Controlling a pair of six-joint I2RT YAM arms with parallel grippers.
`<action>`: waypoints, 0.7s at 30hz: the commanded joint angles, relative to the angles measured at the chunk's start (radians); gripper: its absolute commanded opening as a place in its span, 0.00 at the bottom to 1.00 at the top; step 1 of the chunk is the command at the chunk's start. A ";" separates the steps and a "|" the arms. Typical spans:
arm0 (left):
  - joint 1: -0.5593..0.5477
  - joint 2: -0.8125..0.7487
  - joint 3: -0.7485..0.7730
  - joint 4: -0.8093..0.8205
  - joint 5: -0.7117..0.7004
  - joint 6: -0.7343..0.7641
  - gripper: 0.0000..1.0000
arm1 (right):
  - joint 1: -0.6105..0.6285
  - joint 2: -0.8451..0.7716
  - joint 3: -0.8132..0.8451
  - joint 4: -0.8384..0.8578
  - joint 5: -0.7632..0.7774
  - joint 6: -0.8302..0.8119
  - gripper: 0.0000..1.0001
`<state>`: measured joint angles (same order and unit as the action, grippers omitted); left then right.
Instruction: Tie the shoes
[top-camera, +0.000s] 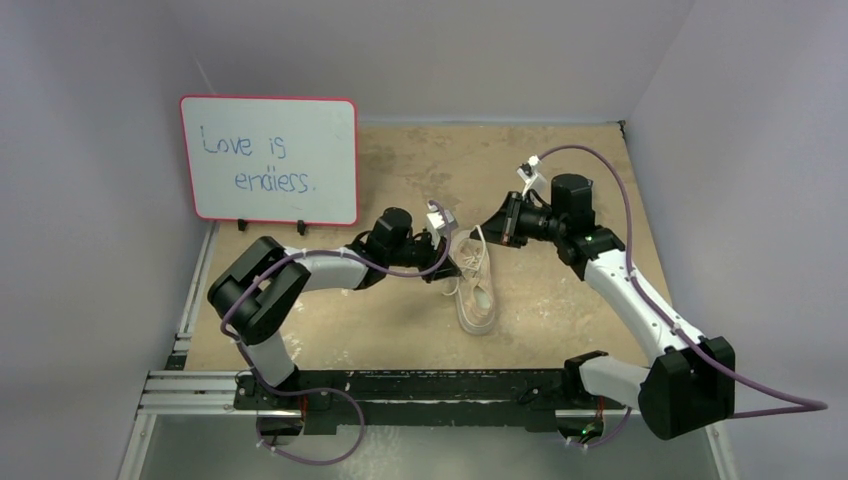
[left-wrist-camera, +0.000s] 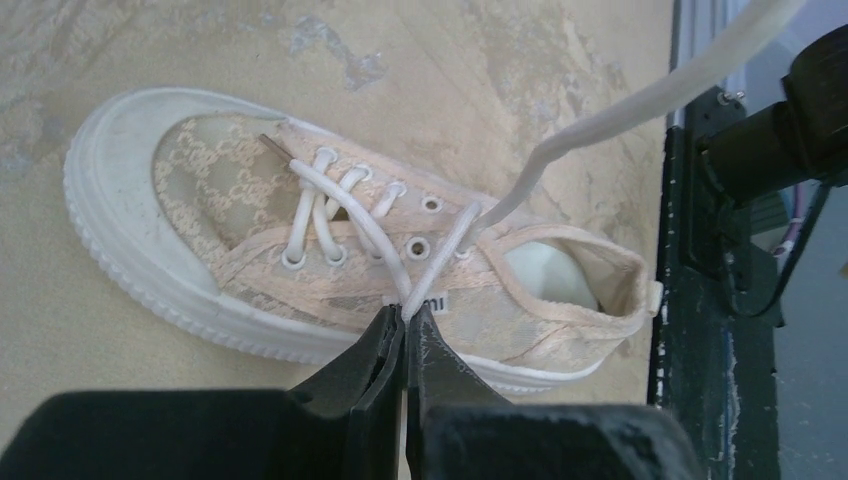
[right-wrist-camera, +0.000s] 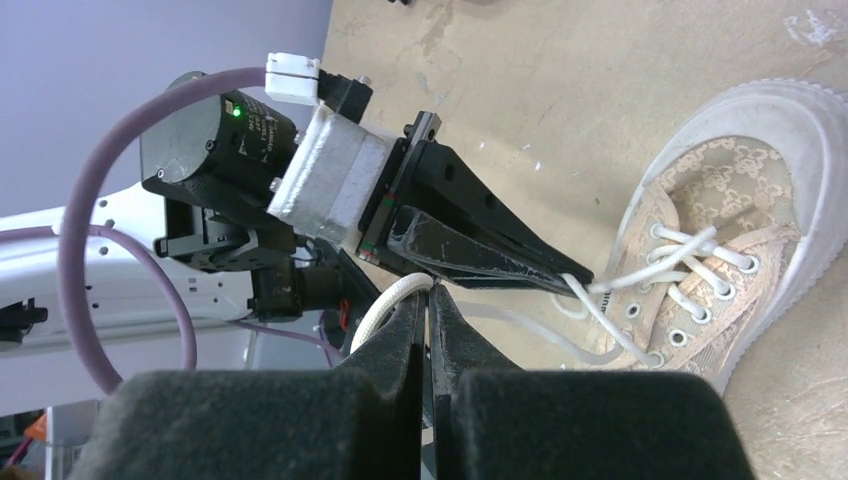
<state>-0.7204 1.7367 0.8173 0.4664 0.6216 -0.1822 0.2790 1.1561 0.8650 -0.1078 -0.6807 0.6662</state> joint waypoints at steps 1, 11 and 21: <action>0.003 -0.042 0.032 0.149 0.102 -0.092 0.00 | -0.006 0.010 0.029 0.100 -0.089 0.015 0.00; 0.001 0.018 0.018 0.439 0.141 -0.308 0.01 | -0.006 0.008 0.027 0.180 -0.036 0.096 0.00; -0.005 0.013 0.030 0.367 0.129 -0.249 0.24 | -0.005 0.016 0.024 0.200 -0.035 0.114 0.00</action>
<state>-0.7204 1.7546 0.8173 0.7959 0.7345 -0.4522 0.2783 1.1778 0.8650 0.0212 -0.7166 0.7593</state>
